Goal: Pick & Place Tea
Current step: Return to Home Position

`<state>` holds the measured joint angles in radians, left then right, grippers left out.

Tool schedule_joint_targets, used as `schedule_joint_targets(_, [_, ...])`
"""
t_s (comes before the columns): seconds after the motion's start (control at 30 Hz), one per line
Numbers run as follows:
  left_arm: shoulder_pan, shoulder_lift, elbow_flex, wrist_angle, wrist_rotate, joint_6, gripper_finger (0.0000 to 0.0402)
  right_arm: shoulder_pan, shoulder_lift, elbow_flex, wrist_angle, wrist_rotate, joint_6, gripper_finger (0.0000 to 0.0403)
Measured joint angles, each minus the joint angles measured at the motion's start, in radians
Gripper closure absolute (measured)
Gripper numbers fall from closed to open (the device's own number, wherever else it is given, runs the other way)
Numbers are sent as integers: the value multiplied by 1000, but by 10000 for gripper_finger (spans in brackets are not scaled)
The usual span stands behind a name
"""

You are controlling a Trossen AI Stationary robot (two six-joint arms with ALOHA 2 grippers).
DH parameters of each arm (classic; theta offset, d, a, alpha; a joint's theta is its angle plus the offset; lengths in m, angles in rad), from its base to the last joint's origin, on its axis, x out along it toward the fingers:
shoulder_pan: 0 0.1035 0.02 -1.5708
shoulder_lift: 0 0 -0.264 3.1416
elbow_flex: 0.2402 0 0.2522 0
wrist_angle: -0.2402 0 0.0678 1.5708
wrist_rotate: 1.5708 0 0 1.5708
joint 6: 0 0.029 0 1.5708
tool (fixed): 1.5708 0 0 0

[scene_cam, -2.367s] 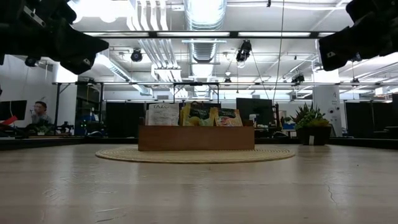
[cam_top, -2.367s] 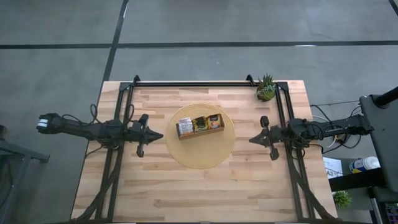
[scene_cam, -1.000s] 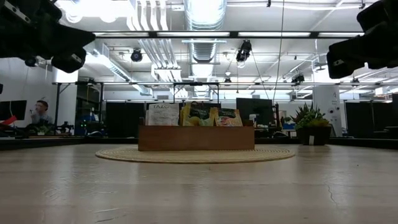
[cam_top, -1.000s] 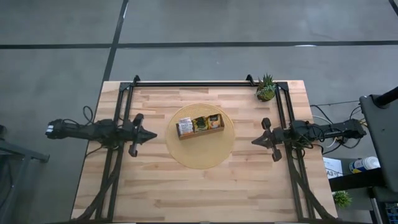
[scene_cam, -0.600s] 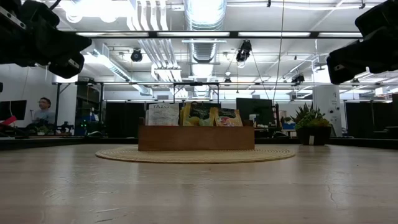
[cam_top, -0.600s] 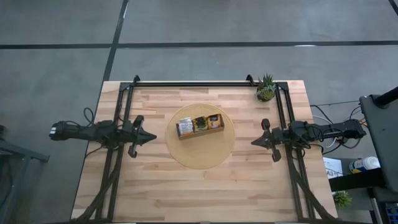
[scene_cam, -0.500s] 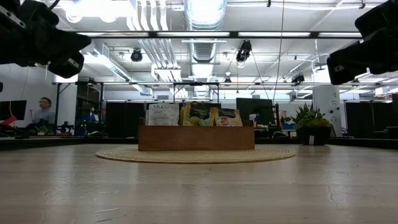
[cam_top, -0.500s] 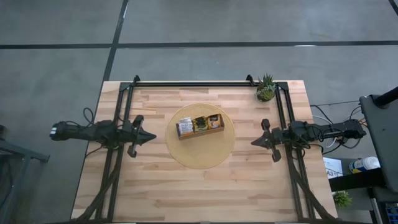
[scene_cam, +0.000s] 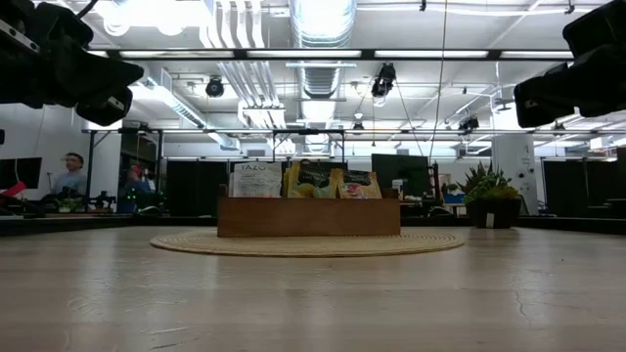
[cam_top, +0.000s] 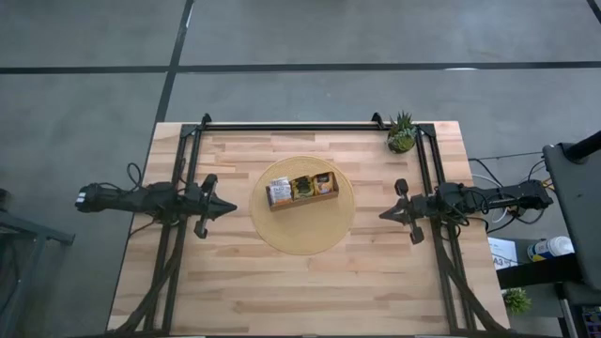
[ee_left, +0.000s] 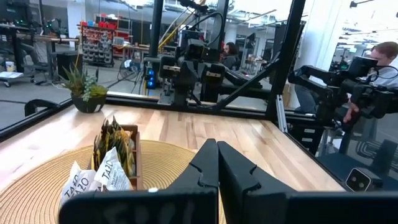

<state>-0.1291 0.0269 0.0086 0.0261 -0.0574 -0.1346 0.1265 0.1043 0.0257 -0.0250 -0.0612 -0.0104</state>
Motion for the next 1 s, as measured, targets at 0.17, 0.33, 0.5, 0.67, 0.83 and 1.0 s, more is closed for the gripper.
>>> schedule_joint_targets(0.17, [0,0,0,2,0,0,402,0,0,0,0,0,2,394])
schedule_joint_targets(0.33, [0,1,-1,2,-1,-2,402,0,0,0,0,1,2,394])
schedule_joint_targets(0.5, [0,2,-1,2,-1,-3,402,0,0,0,0,1,31,394])
schedule_joint_targets(0.67, [0,2,-1,2,-2,-4,402,0,1,0,0,1,64,394])
schedule_joint_targets(0.83, [0,2,-1,2,-2,-4,402,0,1,0,0,3,38,394])
schedule_joint_targets(1.0, [0,2,-1,3,-3,-4,402,0,1,0,0,4,33,394])
